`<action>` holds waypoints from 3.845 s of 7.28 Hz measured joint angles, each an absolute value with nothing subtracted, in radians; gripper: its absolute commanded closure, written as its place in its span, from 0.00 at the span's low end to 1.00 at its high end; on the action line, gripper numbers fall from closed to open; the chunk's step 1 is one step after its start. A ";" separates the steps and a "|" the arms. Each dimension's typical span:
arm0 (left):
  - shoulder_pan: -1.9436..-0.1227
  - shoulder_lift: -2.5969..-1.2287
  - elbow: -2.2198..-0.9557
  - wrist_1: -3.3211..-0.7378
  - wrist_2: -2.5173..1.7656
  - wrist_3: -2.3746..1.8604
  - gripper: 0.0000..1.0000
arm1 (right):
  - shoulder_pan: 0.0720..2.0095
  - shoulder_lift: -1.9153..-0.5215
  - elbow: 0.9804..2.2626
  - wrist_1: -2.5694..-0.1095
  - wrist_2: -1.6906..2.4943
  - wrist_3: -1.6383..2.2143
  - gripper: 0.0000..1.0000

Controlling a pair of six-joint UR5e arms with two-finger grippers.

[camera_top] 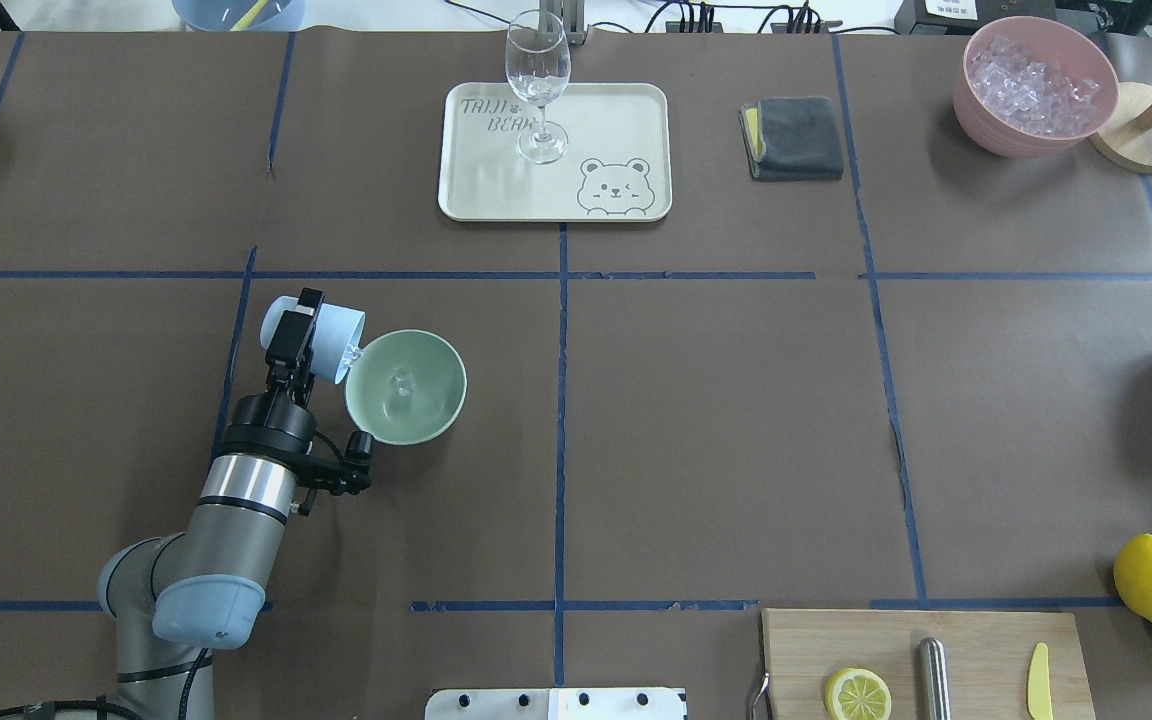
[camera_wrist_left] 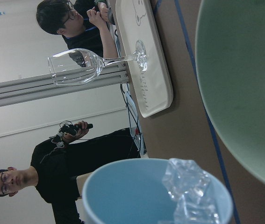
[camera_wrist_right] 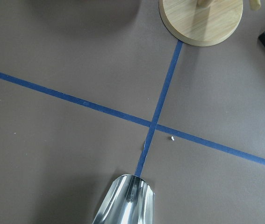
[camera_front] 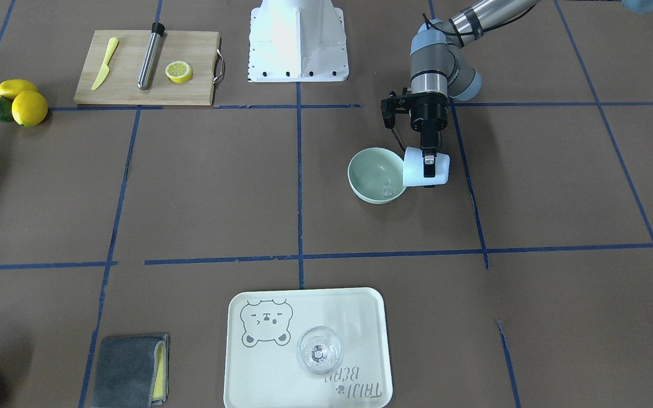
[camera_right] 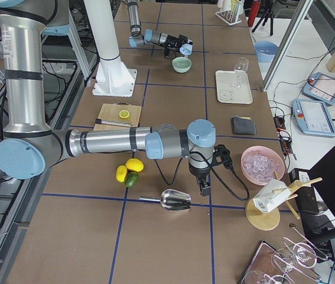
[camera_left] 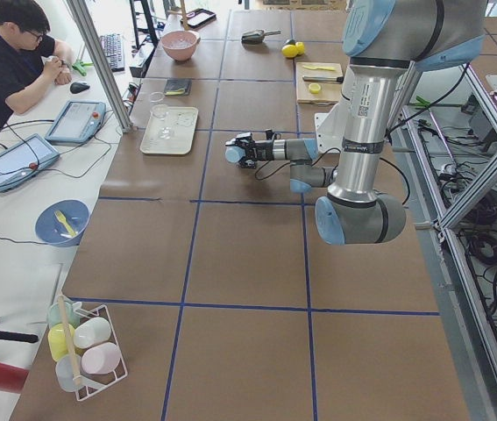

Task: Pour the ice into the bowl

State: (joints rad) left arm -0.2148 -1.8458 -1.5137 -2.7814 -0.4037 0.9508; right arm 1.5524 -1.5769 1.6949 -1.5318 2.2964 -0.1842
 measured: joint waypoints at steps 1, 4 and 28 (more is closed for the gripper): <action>-0.213 -1.848 -1.515 -2.782 -0.396 0.982 1.00 | 1.552 -1.577 1.695 -1.531 2.296 -0.184 0.00; -0.204 -1.854 -1.517 -2.784 -0.380 1.011 1.00 | 1.554 -1.577 1.695 -1.531 2.296 -0.181 0.00; -0.012 -1.524 -1.688 -3.435 -0.488 -0.548 1.00 | 1.565 -1.572 1.701 -1.529 2.298 -0.181 0.00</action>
